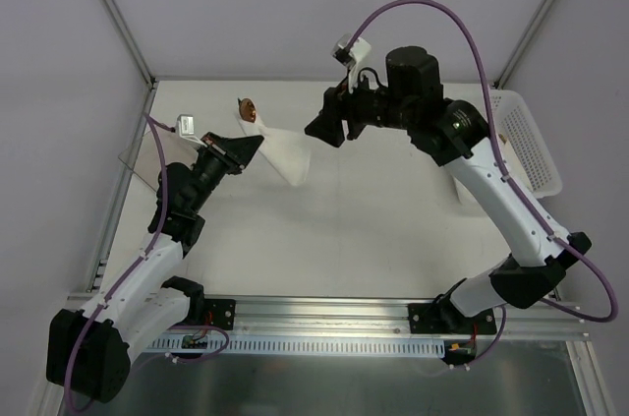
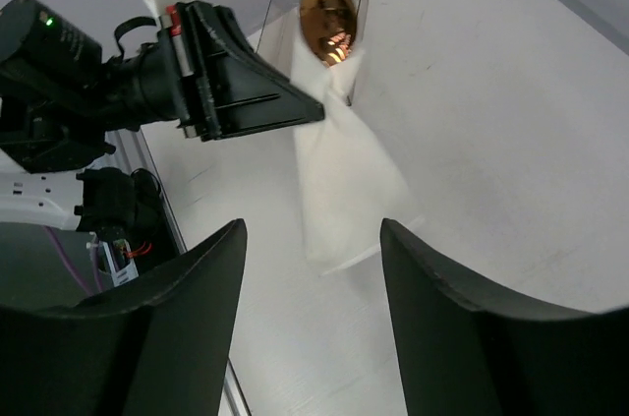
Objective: Place the utensils on the paper napkin and roll it up
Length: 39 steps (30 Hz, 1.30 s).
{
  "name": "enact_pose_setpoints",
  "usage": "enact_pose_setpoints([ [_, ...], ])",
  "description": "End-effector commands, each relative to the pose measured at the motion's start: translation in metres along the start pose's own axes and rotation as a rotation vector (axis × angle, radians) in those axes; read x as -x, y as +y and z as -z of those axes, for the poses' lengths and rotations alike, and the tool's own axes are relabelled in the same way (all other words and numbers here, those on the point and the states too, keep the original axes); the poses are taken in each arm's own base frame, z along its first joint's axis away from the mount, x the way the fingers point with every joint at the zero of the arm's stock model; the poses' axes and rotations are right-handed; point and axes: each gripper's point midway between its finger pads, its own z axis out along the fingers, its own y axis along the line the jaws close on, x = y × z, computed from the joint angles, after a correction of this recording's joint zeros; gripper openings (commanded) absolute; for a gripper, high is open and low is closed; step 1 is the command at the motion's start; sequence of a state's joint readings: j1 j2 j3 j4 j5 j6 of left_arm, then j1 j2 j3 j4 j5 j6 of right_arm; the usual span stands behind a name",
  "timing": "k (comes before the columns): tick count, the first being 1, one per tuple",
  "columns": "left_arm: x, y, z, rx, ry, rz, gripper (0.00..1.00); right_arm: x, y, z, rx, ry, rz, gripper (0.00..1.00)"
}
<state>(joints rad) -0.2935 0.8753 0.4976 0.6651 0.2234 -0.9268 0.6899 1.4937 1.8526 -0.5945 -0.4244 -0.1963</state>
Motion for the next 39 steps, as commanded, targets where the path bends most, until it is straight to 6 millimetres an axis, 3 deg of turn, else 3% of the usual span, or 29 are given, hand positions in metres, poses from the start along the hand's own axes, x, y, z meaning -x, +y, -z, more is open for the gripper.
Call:
enact_pose_setpoints([
  [1,0.029,-0.032,-0.001,-0.069,-0.083,-0.027,0.00,-0.018,0.003,-0.001,-0.061,0.077,0.083,0.61],
  [9,0.033,-0.050,0.001,-0.132,-0.079,-0.028,0.00,-0.044,0.008,-0.033,-0.009,0.156,0.046,0.56],
  [18,0.033,-0.054,0.004,-0.144,-0.077,-0.024,0.00,-0.063,0.009,-0.065,0.039,0.214,-0.027,0.56],
  [22,0.033,-0.060,0.006,-0.175,-0.076,-0.029,0.00,-0.075,0.007,-0.075,0.049,0.246,-0.048,0.62],
  [33,0.028,-0.073,0.009,-0.264,-0.062,-0.016,0.00,-0.079,0.016,-0.084,0.145,0.259,-0.121,0.63],
  [39,0.026,-0.079,0.011,-0.310,-0.055,-0.014,0.00,-0.074,0.017,-0.081,0.257,0.233,-0.258,0.62],
])
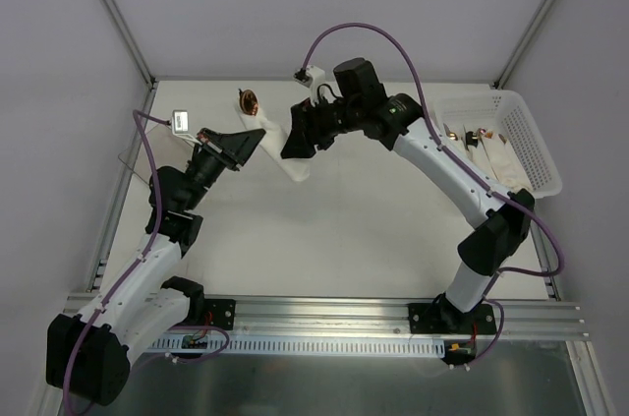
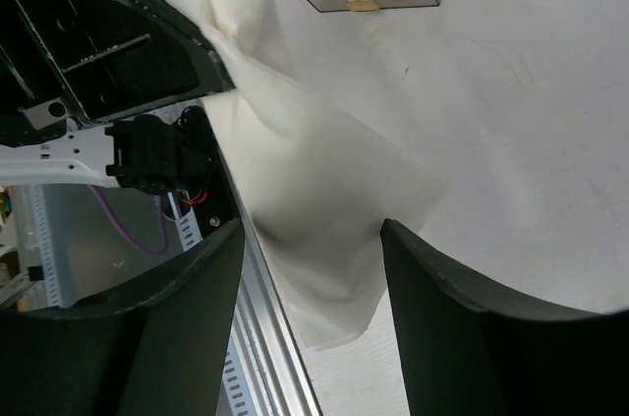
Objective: Place the utensils on the paper napkin and roll it up
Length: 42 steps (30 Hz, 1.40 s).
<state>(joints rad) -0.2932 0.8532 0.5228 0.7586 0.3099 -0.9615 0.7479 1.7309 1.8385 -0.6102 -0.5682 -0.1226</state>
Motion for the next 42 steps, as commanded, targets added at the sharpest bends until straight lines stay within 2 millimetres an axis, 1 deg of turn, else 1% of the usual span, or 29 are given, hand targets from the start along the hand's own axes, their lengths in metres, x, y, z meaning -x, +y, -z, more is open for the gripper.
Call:
enact_pose_setpoints([
  [1,0.014,-0.038,0.001,-0.158,-0.045,-0.012,0.00,0.010,0.008,0.004,0.127,-0.038,-0.080,0.61],
  [2,0.012,-0.036,0.001,-0.159,-0.039,0.001,0.00,0.014,0.013,0.005,0.170,-0.051,-0.090,0.60],
  [4,0.013,-0.039,0.001,-0.182,-0.045,0.014,0.00,0.016,0.009,0.006,0.195,-0.062,-0.138,0.58],
  [5,0.012,-0.039,0.001,-0.187,-0.043,0.015,0.00,0.016,0.012,0.008,0.225,-0.058,-0.149,0.57],
  [7,0.012,-0.041,0.000,-0.200,-0.042,0.018,0.00,0.015,0.009,0.009,0.245,-0.054,-0.192,0.56],
  [8,0.011,-0.041,-0.001,-0.201,-0.036,0.023,0.00,0.018,0.013,0.010,0.281,-0.061,-0.186,0.54],
  [11,0.011,-0.041,-0.002,-0.204,-0.034,0.025,0.00,0.020,0.017,0.015,0.322,-0.073,-0.206,0.52],
  [22,0.012,-0.038,-0.003,-0.190,-0.038,0.029,0.00,0.016,0.028,0.020,0.386,-0.070,-0.225,0.47],
  [27,0.011,-0.037,-0.004,-0.184,-0.038,0.031,0.00,0.014,0.034,0.022,0.412,-0.070,-0.226,0.41],
  [34,0.012,-0.036,-0.006,-0.180,-0.034,0.029,0.00,0.007,0.035,0.018,0.415,-0.052,-0.235,0.33],
  [35,0.012,-0.036,-0.006,-0.178,-0.033,0.028,0.00,0.007,0.035,0.017,0.415,-0.051,-0.236,0.29],
  [40,0.010,-0.034,-0.007,-0.169,-0.025,0.024,0.00,0.005,0.039,0.017,0.432,-0.039,-0.240,0.17],
  [41,0.010,-0.034,-0.007,-0.169,-0.024,0.024,0.00,0.004,0.041,0.017,0.437,-0.036,-0.240,0.09],
  [42,0.010,-0.033,-0.007,-0.167,-0.022,0.023,0.00,0.004,0.041,0.017,0.438,-0.035,-0.239,0.05],
])
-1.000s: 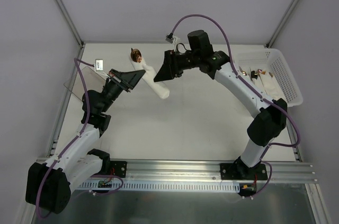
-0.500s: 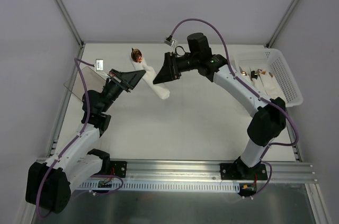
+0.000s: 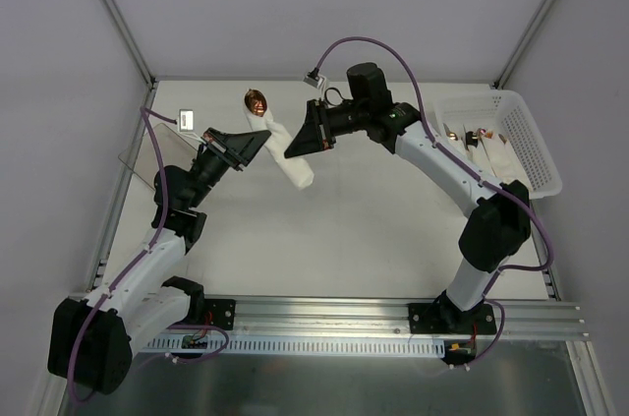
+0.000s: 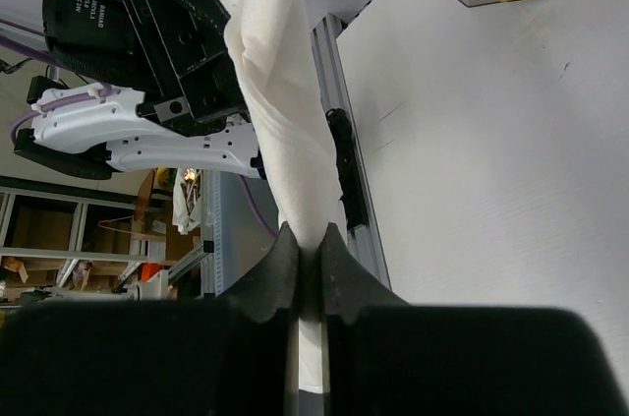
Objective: Place the utensils on the paper napkin and roll it up
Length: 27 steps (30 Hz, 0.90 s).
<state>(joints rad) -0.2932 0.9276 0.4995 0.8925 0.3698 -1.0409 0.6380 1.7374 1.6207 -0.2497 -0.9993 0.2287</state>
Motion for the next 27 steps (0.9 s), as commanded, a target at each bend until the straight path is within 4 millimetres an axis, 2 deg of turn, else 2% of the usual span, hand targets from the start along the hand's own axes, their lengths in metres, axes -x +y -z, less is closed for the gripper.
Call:
enact_pose_setpoints([
  [1,0.018,-0.033,-0.003,-0.110,-0.050,-0.051,0.00,-0.001,0.035,0.006,0.074,0.004,0.047,0.01],
  [5,0.018,-0.033,-0.004,-0.094,-0.040,-0.077,0.00,0.000,0.039,0.010,0.084,0.001,0.042,0.00],
  [6,0.018,-0.032,-0.003,-0.089,-0.036,-0.083,0.03,0.002,0.039,0.012,0.079,-0.007,0.043,0.00],
  [7,0.016,-0.028,-0.003,-0.070,-0.027,-0.085,0.10,0.003,0.039,0.014,0.077,-0.011,0.045,0.00],
  [8,0.018,-0.030,-0.002,-0.072,-0.032,-0.104,0.24,0.004,0.040,0.017,0.074,-0.018,0.049,0.00],
  [11,0.017,-0.025,-0.001,-0.037,-0.025,-0.116,0.47,0.013,0.038,0.030,0.057,-0.053,0.056,0.00],
  [12,0.018,-0.025,0.000,-0.032,-0.027,-0.123,0.57,0.019,0.037,0.038,0.048,-0.076,0.062,0.00],
  [16,0.016,-0.025,0.000,-0.015,-0.006,-0.151,0.71,0.030,0.030,0.062,0.019,-0.127,0.068,0.00],
  [17,0.017,-0.026,0.000,-0.015,-0.006,-0.163,0.78,0.031,0.028,0.068,0.014,-0.135,0.075,0.00],
  [18,0.016,-0.023,0.001,-0.004,0.000,-0.163,0.80,0.035,0.020,0.080,-0.002,-0.157,0.071,0.00],
  [20,0.016,-0.024,0.001,-0.002,0.007,-0.181,0.82,0.038,0.017,0.097,-0.020,-0.186,0.079,0.00],
  [22,0.012,-0.020,0.000,0.015,0.038,-0.185,0.83,0.043,0.001,0.128,-0.053,-0.228,0.081,0.00],
  [23,0.009,-0.022,-0.001,0.005,0.064,-0.195,0.88,0.038,-0.004,0.140,-0.076,-0.228,0.053,0.00],
  [24,0.006,-0.022,-0.001,0.002,0.083,-0.198,0.98,0.040,-0.020,0.167,-0.127,-0.259,0.098,0.00],
  [26,-0.005,-0.019,-0.001,0.001,0.156,-0.196,0.99,0.030,-0.034,0.196,-0.185,-0.257,0.054,0.00],
  [27,-0.007,-0.019,-0.005,0.004,0.182,-0.194,0.99,0.029,-0.047,0.225,-0.242,-0.292,0.037,0.00],
])
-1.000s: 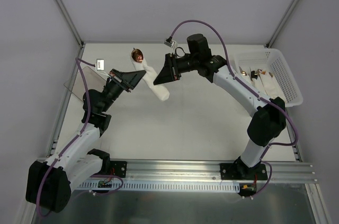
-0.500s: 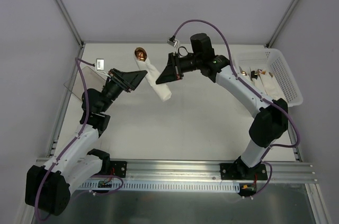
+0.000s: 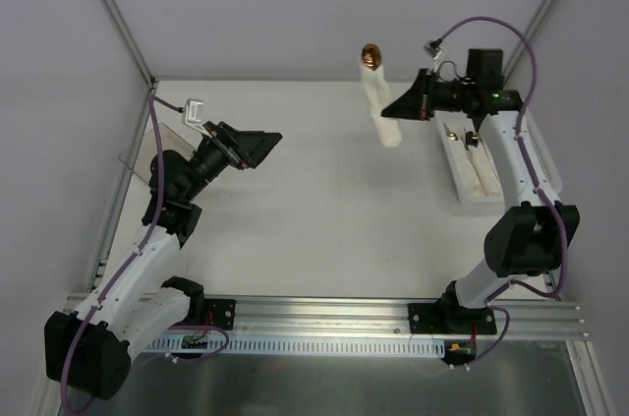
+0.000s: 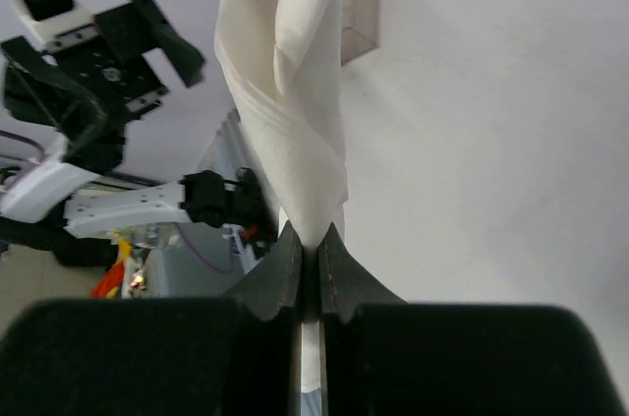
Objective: Place the utensils on the paper napkin and roll it up
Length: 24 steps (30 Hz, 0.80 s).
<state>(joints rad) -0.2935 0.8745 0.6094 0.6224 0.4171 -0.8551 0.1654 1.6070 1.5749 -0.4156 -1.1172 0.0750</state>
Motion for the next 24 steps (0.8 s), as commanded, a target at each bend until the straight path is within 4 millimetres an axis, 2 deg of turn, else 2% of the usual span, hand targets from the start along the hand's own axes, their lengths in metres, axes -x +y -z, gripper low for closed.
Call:
enact_pose_setpoints([
  [1,-0.007,-0.015,-0.007,-0.052,0.109,-0.052,0.99,0.005,-0.013,0.071,-0.074,-0.033,0.165,0.00],
  [2,-0.013,-0.010,-0.008,-0.033,0.141,-0.060,0.99,-0.002,-0.010,0.087,-0.105,-0.007,0.120,0.00],
  [3,-0.014,-0.010,-0.012,-0.029,0.153,-0.069,0.99,-0.002,-0.038,0.107,-0.179,-0.005,0.092,0.00],
  [4,-0.017,-0.010,-0.014,-0.025,0.167,-0.083,0.99,-0.003,-0.051,0.121,-0.213,0.016,0.190,0.00],
  [5,-0.025,-0.008,-0.017,-0.008,0.206,-0.109,0.99,-0.007,-0.049,0.134,-0.235,0.038,0.155,0.00],
  [6,-0.027,-0.006,-0.020,0.009,0.215,-0.124,0.99,-0.009,-0.059,0.145,-0.263,0.041,0.152,0.00],
  [7,-0.031,-0.007,-0.022,0.015,0.233,-0.139,0.99,-0.011,-0.083,0.167,-0.324,0.041,0.116,0.00],
  [8,-0.038,-0.008,-0.027,0.013,0.264,-0.159,0.99,-0.018,-0.091,0.177,-0.339,0.070,0.135,0.00],
  [9,-0.041,-0.009,-0.029,0.008,0.277,-0.166,0.99,-0.019,-0.105,0.198,-0.400,0.075,0.135,0.00],
  [10,-0.044,-0.009,-0.031,0.006,0.285,-0.172,0.99,-0.023,-0.122,0.208,-0.415,0.087,0.112,0.00],
  [12,-0.051,-0.010,-0.036,-0.003,0.306,-0.174,0.99,-0.035,-0.138,0.230,-0.449,0.122,0.109,0.00],
  [16,-0.056,-0.009,-0.040,-0.013,0.328,-0.170,0.99,-0.050,-0.171,0.259,-0.489,0.160,0.092,0.00],
  [19,-0.058,-0.005,-0.039,0.006,0.326,-0.162,0.99,-0.060,-0.189,0.271,-0.499,0.175,0.060,0.00],
  [24,-0.068,0.005,-0.035,0.039,0.331,-0.128,0.99,-0.075,-0.207,0.271,-0.465,0.191,-0.011,0.00],
])
